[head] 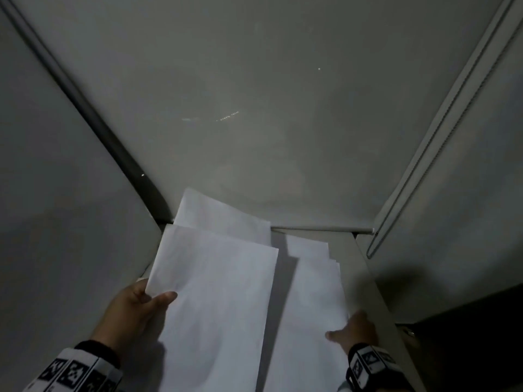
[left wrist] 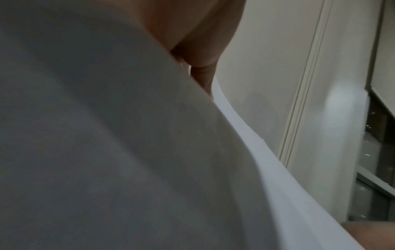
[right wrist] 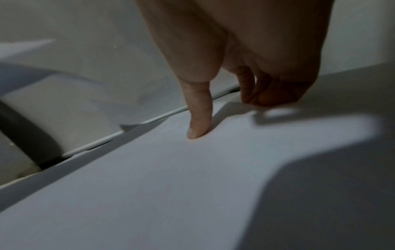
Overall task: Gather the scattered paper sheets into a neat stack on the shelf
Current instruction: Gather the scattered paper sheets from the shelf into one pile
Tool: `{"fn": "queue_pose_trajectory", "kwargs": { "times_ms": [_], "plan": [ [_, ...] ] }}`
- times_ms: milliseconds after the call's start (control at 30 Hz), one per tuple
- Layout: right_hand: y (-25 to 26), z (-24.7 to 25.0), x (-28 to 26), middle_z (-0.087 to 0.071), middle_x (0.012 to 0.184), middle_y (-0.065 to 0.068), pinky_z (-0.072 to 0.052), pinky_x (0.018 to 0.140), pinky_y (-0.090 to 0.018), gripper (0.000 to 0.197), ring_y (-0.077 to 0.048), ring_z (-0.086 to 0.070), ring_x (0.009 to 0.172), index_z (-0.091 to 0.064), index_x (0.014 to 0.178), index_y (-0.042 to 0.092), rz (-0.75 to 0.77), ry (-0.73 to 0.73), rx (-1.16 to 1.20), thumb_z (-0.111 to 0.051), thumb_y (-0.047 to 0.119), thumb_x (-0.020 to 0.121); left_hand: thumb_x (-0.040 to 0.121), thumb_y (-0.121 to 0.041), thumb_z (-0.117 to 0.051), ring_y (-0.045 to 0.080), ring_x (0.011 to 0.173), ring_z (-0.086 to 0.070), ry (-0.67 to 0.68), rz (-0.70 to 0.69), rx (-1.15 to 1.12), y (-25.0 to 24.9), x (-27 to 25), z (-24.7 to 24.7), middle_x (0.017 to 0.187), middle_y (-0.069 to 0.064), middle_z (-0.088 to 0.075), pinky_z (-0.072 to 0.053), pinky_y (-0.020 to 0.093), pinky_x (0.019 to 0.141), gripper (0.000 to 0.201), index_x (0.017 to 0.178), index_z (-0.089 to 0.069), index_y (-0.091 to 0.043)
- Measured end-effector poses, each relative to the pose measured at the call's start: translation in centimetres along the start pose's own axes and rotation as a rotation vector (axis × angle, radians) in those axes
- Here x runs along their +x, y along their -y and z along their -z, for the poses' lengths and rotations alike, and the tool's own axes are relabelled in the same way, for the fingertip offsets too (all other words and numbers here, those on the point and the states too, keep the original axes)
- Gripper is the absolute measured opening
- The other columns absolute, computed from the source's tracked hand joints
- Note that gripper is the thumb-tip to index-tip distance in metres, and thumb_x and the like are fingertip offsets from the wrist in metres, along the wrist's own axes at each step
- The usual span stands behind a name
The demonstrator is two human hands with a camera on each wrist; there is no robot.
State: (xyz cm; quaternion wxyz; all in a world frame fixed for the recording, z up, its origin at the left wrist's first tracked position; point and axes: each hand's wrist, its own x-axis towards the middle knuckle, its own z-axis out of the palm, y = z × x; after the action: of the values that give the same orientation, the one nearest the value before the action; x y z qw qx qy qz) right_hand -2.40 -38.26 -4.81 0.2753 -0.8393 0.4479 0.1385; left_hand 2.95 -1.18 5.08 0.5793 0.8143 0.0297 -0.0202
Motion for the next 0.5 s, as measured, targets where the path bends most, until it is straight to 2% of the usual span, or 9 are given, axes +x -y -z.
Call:
{"fn": "queue_pose_trajectory", "kwargs": {
  "times_ms": [100, 167, 233, 333, 400, 433, 467, 500],
  "plan": [
    [0.1, 0.3, 0.1, -0.050, 0.130, -0.020, -0.045, 0.095, -0.037, 0.092, -0.033, -0.051, 0.119, -0.030, 0.129, -0.003, 0.022, 0.038, 0.043, -0.083, 0.026, 0.059, 0.080, 0.005, -0.067, -0.005, 0.028, -0.042, -0.003, 0.024, -0.020, 0.1, -0.2, 0.5, 0.031, -0.011, -0.053, -0.033, 0.004, 0.034, 0.017, 0.068, -0.061, -0.005],
    [0.0, 0.4, 0.0, -0.053, 0.126, -0.019, -0.044, 0.091, -0.034, 0.080, -0.032, -0.053, 0.116, -0.037, 0.123, -0.003, 0.034, 0.050, 0.053, -0.081, 0.023, 0.062, 0.079, 0.004, -0.069, -0.005, 0.028, -0.041, 0.004, 0.023, -0.015, 0.1, -0.4, 0.8, 0.030, -0.011, -0.051, -0.033, 0.005, 0.034, 0.024, 0.062, -0.060, -0.010],
    [-0.2, 0.4, -0.1, -0.057, 0.121, -0.019, -0.045, 0.088, -0.032, 0.064, -0.032, -0.056, 0.112, -0.046, 0.116, -0.002, 0.052, 0.046, 0.058, -0.078, 0.021, 0.065, 0.080, 0.005, -0.068, -0.005, 0.028, -0.041, -0.004, 0.016, -0.038, 0.0, -0.6, 1.0, 0.031, -0.011, -0.052, -0.033, 0.005, 0.035, 0.023, 0.064, -0.061, -0.009],
    [-0.4, 1.1, -0.9, -0.063, 0.104, -0.016, -0.047, 0.081, -0.032, 0.038, -0.031, -0.061, 0.097, -0.056, 0.095, 0.004, 0.141, 0.032, 0.124, -0.076, 0.016, 0.065, 0.081, 0.006, -0.065, -0.009, 0.031, -0.046, 0.017, -0.018, -0.067, -0.3, -0.9, 1.6, 0.035, -0.013, -0.058, -0.036, 0.002, 0.037, 0.018, 0.069, -0.062, -0.007],
    [-0.2, 1.8, -2.0, -0.061, 0.087, -0.011, -0.047, 0.081, -0.034, 0.022, -0.029, -0.060, 0.089, -0.053, 0.077, 0.008, 0.225, 0.021, 0.214, -0.072, 0.011, 0.066, 0.082, 0.008, -0.063, -0.009, 0.037, -0.053, 0.026, -0.026, -0.140, -0.8, -1.0, 1.9, 0.047, -0.010, -0.066, -0.041, 0.001, 0.041, 0.017, 0.073, -0.065, -0.007],
    [-0.1, 2.3, -2.5, -0.060, 0.084, -0.009, -0.046, 0.083, -0.036, 0.020, -0.029, -0.059, 0.090, -0.053, 0.075, 0.008, 0.265, 0.025, 0.281, -0.071, 0.010, 0.066, 0.082, 0.009, -0.061, -0.009, 0.041, -0.057, 0.030, -0.027, -0.176, -1.0, -1.1, 1.9, 0.058, -0.008, -0.071, -0.044, 0.001, 0.044, 0.017, 0.077, -0.067, -0.006],
    [0.0, 2.8, -3.2, -0.059, 0.089, -0.007, -0.045, 0.085, -0.037, 0.021, -0.029, -0.058, 0.095, -0.055, 0.081, 0.008, 0.314, 0.042, 0.370, -0.070, 0.008, 0.067, 0.083, 0.008, -0.061, -0.008, 0.047, -0.062, 0.047, -0.027, -0.222, -1.0, -0.9, 1.8, 0.067, -0.006, -0.074, -0.047, 0.002, 0.047, 0.017, 0.080, -0.068, -0.006],
    [0.2, 3.4, -4.2, -0.058, 0.099, -0.004, -0.043, 0.087, -0.035, 0.030, -0.028, -0.056, 0.099, -0.056, 0.095, 0.011, 0.345, 0.091, 0.454, -0.069, 0.003, 0.069, 0.083, 0.008, -0.060, -0.006, 0.054, -0.066, 0.056, -0.019, -0.278, -1.3, -0.9, 1.5, 0.074, -0.006, -0.077, -0.050, 0.003, 0.051, 0.017, 0.084, -0.069, -0.007]
  ]
}}
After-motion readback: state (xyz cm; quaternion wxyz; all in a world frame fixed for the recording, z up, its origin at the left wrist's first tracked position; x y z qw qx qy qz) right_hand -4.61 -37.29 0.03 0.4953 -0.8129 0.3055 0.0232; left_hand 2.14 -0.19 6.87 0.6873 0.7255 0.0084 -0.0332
